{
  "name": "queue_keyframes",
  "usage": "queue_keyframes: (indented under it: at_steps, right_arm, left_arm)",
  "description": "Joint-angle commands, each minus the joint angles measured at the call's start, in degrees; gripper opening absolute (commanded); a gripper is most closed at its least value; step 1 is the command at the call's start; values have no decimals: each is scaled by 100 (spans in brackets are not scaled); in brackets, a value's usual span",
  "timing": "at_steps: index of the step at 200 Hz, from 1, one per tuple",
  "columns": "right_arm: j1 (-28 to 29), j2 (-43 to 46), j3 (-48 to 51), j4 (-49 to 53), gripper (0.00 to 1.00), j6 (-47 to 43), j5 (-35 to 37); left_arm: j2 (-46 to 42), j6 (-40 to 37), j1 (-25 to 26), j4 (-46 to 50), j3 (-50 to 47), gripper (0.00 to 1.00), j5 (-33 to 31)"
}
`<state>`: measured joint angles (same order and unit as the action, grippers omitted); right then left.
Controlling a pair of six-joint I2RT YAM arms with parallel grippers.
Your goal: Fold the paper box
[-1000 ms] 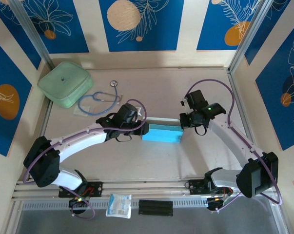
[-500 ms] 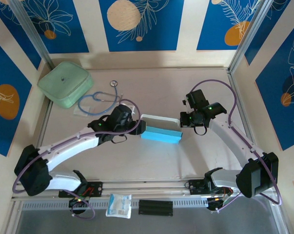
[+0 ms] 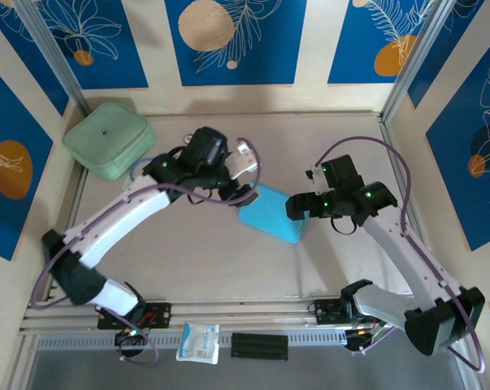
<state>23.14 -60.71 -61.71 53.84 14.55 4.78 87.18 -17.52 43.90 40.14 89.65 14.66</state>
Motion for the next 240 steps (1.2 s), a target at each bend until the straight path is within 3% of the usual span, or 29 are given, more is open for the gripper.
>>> queue_keyframes:
  at_steps: [1,26,79,93,115,159,204,240]
  right_arm:
    - [-17,318,264,48,99,64,-268]
    - [-274,126,489,-343,99,272,-257]
    - [-1007,-1660,160,-882,99,-101,-599]
    - [-1019,-1890,211,-1199,99,-30,-486]
    - [-1057,-2301,162,-1515,100,135,-254]
    - [-1128,-3061,235,-1792,88,384,111]
    - [-1131,-3854,406,-1931,92,623,246]
    - [-1031,-3938,216,-1672,86,628,114]
  left_arm:
    - [515,-734,-80,945,471,79,644]
    - [663,504,-231,29,51,82,152]
    - [1212,2009,-324,-790,-590,82,924]
    - [1486,2321,-322,-979,-575,82,292]
    - [2078,2216,-464,-962,-239,81,-792]
    - [3230,2253,-778,-929,539,68,410]
    - [3955,2547,-783,-1166,317,59,458]
    - [3920,2739,-778,-1295,-3,59,698]
